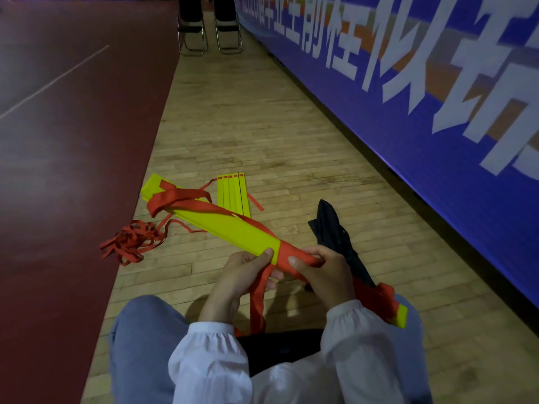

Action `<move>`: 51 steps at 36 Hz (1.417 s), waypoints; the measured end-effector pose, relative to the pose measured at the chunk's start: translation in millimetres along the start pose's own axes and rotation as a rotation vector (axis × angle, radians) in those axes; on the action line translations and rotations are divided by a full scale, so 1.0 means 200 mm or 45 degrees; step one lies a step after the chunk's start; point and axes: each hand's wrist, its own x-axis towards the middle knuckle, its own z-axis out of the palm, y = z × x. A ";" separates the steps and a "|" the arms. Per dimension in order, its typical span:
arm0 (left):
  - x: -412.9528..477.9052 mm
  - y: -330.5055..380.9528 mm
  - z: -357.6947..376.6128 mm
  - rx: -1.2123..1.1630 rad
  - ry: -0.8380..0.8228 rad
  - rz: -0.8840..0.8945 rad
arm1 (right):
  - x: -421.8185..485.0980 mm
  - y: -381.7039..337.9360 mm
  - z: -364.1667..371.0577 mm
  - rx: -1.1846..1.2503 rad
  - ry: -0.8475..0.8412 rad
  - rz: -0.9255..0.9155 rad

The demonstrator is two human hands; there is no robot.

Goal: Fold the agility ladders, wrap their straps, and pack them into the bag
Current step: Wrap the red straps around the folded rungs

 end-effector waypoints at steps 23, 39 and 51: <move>0.02 0.03 0.01 0.013 0.232 -0.032 | 0.00 -0.02 0.05 -0.101 0.217 -0.163; 0.03 0.01 0.00 0.019 0.282 0.032 | 0.00 -0.03 0.02 -0.004 -0.094 -0.145; -0.02 0.02 0.00 0.132 0.058 0.134 | 0.00 0.00 -0.07 -0.112 -0.508 -0.014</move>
